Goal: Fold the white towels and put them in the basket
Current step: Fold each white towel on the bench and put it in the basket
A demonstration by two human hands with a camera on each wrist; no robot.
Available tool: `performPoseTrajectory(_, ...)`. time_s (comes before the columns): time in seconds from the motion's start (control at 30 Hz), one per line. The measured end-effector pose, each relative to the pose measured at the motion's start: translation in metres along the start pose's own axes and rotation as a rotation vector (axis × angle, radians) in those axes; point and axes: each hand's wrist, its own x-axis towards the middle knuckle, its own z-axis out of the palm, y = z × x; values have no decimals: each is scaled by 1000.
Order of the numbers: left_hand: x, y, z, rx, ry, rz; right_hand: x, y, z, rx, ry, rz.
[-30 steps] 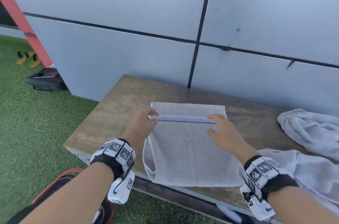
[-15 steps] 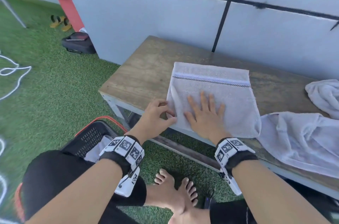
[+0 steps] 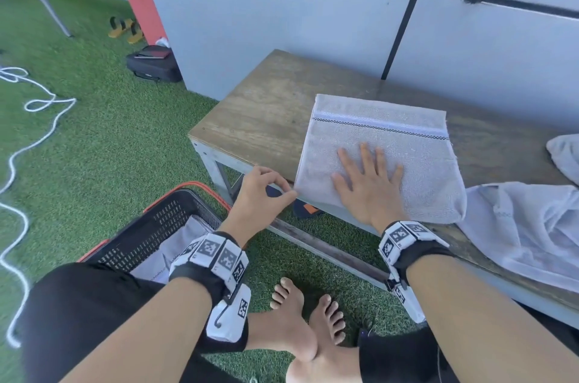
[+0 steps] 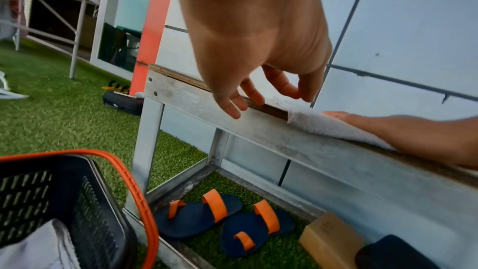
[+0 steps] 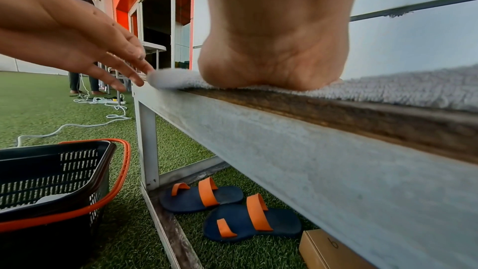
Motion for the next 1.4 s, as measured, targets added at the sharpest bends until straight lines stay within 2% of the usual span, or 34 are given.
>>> performPoseTrajectory(0.2, 6, 12, 9, 116, 59, -8, 0, 0, 0, 1, 4, -2)
performPoseTrajectory(0.37, 18, 22, 21, 237, 68, -105, 0, 0, -1, -8, -19, -3)
performPoseTrajectory(0.57, 21, 11, 12, 274, 76, -110, 2, 2, -1, 13, -55, -6)
performPoseTrajectory(0.7, 31, 16, 8, 262, 151, -34, 1, 4, -15, 46, -175, -29)
performPoseTrajectory(0.77, 47, 26, 8, 262, 159, 16, 3, 12, -33, 173, -160, -18)
performPoseTrajectory(0.87, 83, 47, 14, 278, 111, 50, 20, 42, -59, 351, 29, 124)
performPoseTrajectory(0.97, 125, 67, 22, 315, 12, 25, 50, 88, -73, 357, 79, 281)
performPoseTrajectory(1.07, 166, 80, 31, 406, -74, 31, 81, 130, -86, 319, 75, 358)
performPoseTrajectory(1.17, 206, 85, 39, 477, -126, 108, 112, 163, -90, 261, 71, 383)
performPoseTrajectory(1.3, 246, 80, 49, 621, -218, 150, 138, 185, -82, 220, -6, 344)
performPoseTrajectory(1.4, 264, 78, 53, 683, -187, 208, 148, 189, -74, 164, 34, 306)
